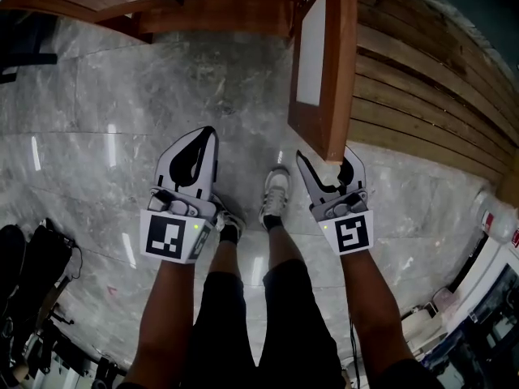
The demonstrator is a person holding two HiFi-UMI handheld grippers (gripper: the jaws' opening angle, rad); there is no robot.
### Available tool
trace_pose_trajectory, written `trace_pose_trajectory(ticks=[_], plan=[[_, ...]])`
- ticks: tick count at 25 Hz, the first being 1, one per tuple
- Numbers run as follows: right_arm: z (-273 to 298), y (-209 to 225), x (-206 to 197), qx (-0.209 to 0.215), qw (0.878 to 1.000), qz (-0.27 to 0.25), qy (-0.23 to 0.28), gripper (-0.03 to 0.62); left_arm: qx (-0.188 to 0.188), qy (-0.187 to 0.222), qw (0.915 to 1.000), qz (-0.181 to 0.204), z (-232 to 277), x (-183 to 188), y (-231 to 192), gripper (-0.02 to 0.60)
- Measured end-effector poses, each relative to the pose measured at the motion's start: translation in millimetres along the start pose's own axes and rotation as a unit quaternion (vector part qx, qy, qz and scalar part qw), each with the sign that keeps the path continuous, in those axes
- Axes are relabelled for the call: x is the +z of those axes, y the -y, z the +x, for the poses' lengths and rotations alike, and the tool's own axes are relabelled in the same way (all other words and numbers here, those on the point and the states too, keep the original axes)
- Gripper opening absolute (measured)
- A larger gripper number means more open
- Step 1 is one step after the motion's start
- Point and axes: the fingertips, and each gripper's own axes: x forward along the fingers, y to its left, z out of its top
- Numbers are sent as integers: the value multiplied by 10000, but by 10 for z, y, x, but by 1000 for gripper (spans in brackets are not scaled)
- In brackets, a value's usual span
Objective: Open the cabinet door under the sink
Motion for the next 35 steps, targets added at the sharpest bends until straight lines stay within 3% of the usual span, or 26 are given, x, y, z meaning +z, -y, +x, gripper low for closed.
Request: trace_pose_trajectory(ticks=[6, 12, 18, 20, 28, 35], plan=[[-211, -425, 178, -173, 9994, 290, -100, 206, 6, 48, 10000, -63, -218, 90, -57, 15], [-224, -884, 574, -63, 9994, 340, 65, 185, 148, 134, 9997, -146, -471, 269, -246, 15], [-74, -1120, 927, -441, 9987, 123, 228, 38, 88, 384, 9989, -239, -805, 557, -432, 15], [16, -1180, 1035, -490, 9985, 20, 226, 25, 57, 488, 9985, -249, -892, 651, -507, 15], [435, -1405, 1303, -473, 9974, -91, 537, 25, 25, 587, 9981, -172, -1081, 854, -864, 15], [956, -1350, 1426, -226, 9971, -26, 733, 25, 77, 592, 9980, -188, -864, 973, -1132, 15]])
